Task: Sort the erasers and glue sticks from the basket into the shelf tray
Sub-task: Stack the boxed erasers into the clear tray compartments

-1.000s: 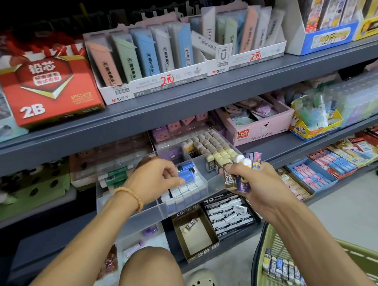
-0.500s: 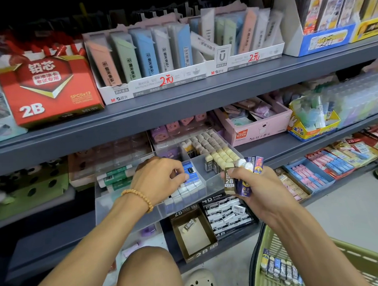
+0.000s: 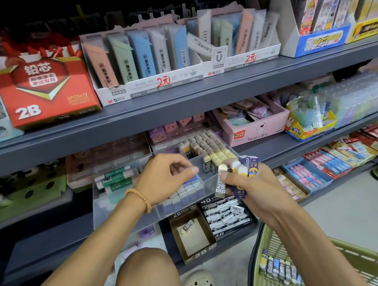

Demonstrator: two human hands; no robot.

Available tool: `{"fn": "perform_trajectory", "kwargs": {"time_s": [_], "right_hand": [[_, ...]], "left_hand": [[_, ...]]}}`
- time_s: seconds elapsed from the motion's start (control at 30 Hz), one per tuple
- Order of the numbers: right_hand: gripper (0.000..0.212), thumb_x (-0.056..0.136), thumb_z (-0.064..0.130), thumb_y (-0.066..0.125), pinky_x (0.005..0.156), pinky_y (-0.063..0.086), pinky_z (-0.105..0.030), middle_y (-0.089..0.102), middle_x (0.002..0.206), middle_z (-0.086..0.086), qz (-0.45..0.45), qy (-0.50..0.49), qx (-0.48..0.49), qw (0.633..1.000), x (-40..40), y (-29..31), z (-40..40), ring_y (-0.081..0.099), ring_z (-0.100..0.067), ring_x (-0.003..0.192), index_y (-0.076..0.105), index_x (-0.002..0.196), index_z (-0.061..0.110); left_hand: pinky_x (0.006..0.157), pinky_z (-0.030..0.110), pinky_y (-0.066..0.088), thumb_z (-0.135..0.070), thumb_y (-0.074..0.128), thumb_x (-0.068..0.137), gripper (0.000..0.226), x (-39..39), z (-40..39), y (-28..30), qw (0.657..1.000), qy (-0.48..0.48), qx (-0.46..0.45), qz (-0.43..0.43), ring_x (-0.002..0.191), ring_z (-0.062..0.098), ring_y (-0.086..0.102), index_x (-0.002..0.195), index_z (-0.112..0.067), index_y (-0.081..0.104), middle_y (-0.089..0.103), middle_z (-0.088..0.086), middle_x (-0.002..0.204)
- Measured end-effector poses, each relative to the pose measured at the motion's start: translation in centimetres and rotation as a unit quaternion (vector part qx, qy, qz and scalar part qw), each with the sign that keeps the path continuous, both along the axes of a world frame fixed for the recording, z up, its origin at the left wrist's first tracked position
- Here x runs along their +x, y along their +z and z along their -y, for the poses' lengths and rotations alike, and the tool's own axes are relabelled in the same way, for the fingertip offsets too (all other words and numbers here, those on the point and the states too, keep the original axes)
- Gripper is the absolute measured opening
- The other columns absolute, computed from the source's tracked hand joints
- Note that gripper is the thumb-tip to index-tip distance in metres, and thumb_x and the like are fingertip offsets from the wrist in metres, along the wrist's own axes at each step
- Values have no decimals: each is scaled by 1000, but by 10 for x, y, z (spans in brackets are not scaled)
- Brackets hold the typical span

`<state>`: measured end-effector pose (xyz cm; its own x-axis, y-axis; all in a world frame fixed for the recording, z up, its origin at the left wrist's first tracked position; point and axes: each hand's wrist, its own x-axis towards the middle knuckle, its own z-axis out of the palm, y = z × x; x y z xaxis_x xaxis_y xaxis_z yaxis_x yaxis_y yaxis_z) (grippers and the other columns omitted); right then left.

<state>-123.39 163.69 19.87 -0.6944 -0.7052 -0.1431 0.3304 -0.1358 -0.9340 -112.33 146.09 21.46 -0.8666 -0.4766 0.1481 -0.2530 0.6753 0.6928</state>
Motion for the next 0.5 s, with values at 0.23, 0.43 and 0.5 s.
{"fn": "perform_trajectory", "kwargs": {"time_s": [0.23, 0.43, 0.5], "right_hand": [[17, 80, -9, 72, 62, 56, -33, 71, 85, -17, -44, 24, -7, 999, -1, 8, 4, 68, -27, 77, 68, 95, -2], [10, 86, -3, 68, 62, 57, -26, 68, 84, -16, 13, -14, -7, 1000, -2, 6, -1, 67, -18, 69, 65, 96, -4], [6, 87, -4, 67, 62, 59, -26, 65, 75, -12, 56, -46, 1, 997, -5, 4, -7, 64, -16, 64, 65, 92, -2]], "left_hand": [[56, 11, 44, -6, 86, 67, 46, -15, -27, 18, 975, -138, 172, -16, 63, 9, 59, 103, -26, 67, 66, 3, 88], [63, 21, 55, 0, 82, 71, 30, -21, -25, 24, 975, -119, 186, -28, 63, 10, 61, 92, -12, 65, 65, 5, 80], [67, 30, 58, -1, 81, 73, 26, -22, -13, 27, 979, -74, 184, -40, 66, 15, 63, 90, -9, 63, 64, 7, 80]]}}
